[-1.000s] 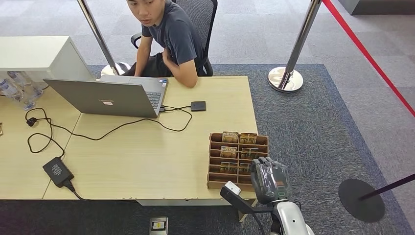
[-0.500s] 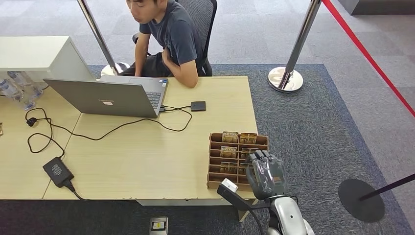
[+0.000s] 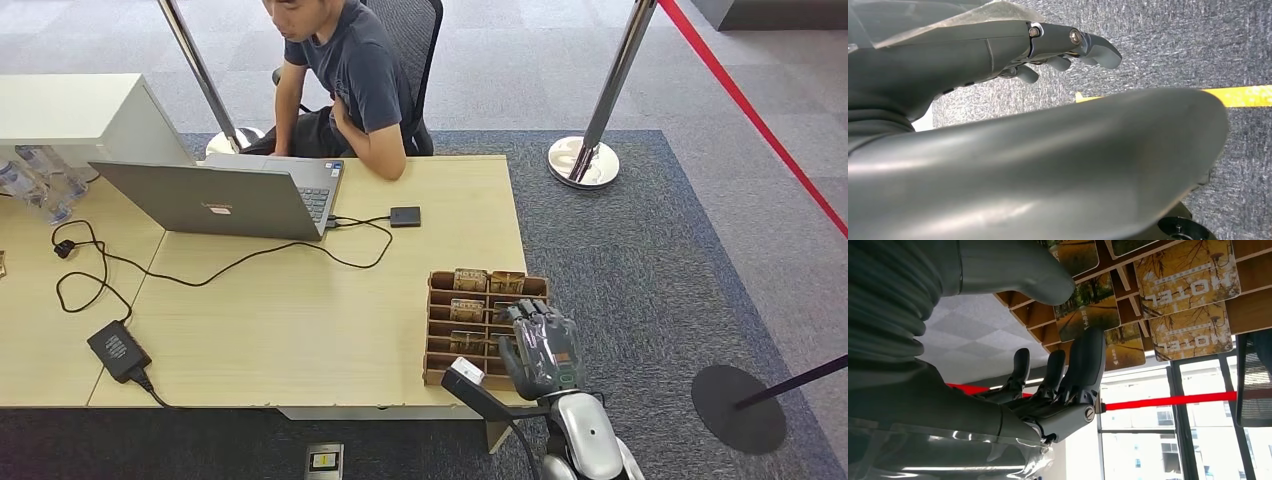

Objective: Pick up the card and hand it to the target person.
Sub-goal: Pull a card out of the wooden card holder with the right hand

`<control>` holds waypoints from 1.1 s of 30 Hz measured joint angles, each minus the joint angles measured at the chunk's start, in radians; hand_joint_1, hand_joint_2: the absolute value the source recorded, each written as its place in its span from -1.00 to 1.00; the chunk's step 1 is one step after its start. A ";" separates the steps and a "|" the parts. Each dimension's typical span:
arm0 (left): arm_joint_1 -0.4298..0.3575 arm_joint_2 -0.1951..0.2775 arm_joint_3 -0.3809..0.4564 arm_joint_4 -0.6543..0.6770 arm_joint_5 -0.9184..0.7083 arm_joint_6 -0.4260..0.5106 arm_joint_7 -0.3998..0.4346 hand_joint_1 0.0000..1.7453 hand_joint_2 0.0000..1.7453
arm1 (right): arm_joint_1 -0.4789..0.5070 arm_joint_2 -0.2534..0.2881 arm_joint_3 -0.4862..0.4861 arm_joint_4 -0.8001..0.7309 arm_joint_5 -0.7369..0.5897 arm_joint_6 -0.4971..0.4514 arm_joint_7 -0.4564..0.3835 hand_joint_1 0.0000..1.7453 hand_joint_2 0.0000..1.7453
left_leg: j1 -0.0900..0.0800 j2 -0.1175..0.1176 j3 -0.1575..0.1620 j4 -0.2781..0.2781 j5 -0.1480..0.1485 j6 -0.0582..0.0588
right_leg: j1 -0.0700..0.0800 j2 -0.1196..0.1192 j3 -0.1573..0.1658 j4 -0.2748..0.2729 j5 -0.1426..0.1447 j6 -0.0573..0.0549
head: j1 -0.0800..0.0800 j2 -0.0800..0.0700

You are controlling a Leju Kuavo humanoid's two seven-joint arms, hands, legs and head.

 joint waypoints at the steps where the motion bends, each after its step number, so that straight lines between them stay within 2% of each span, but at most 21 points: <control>1: 0.000 0.000 0.000 0.000 0.000 0.000 0.000 -1.00 -1.00 | -0.002 0.000 0.000 0.003 -0.002 0.001 0.000 -0.20 1.00 | 0.000 0.000 0.000 0.000 0.000 0.000 | 0.000 0.000 0.000 0.000 0.000 0.000 | 0.000 0.000; 12: 0.000 0.000 0.002 0.000 -0.003 0.001 0.008 -1.00 -1.00 | -0.046 0.004 0.000 0.084 -0.041 0.004 -0.008 -0.20 1.00 | 0.000 0.000 0.000 0.000 0.000 0.000 | 0.000 0.000 0.000 0.000 0.000 0.000 | 0.000 0.000; 14: 0.000 0.000 0.002 0.000 -0.003 0.001 0.008 -1.00 -1.00 | -0.051 0.004 0.000 0.095 -0.044 0.003 -0.010 -0.12 1.00 | 0.000 0.000 0.000 0.000 0.000 0.000 | 0.000 0.000 0.000 0.000 0.000 0.000 | 0.000 0.000; 16: 0.000 0.000 0.002 0.000 -0.003 0.002 0.008 -1.00 -1.00 | -0.057 0.004 0.000 0.105 -0.051 0.000 -0.012 0.08 1.00 | 0.000 0.000 0.000 0.000 0.000 0.000 | 0.000 0.000 0.000 0.000 0.000 0.000 | 0.000 0.000; 18: 0.000 0.000 0.003 0.000 -0.003 0.003 0.008 -1.00 -1.00 | -0.065 0.004 0.000 0.114 -0.058 -0.006 -0.014 0.20 1.00 | 0.000 0.000 0.000 0.000 0.000 0.000 | 0.000 0.000 0.000 0.000 0.000 0.000 | 0.000 0.000; 22: 0.000 0.000 0.006 0.000 -0.006 0.005 0.009 -1.00 -1.00 | -0.079 0.004 0.000 0.129 -0.064 -0.020 -0.014 0.00 1.00 | 0.000 0.000 0.000 0.000 0.001 0.000 | 0.000 0.000 0.000 0.000 0.001 0.000 | 0.000 0.000; 33: 0.000 0.000 0.018 0.000 -0.011 0.006 0.009 -1.00 -1.00 | -0.071 0.003 0.000 0.120 -0.056 -0.031 -0.004 -0.02 1.00 | 0.000 0.000 0.000 0.000 0.001 0.000 | 0.000 0.000 -0.001 0.000 0.002 -0.001 | 0.000 0.000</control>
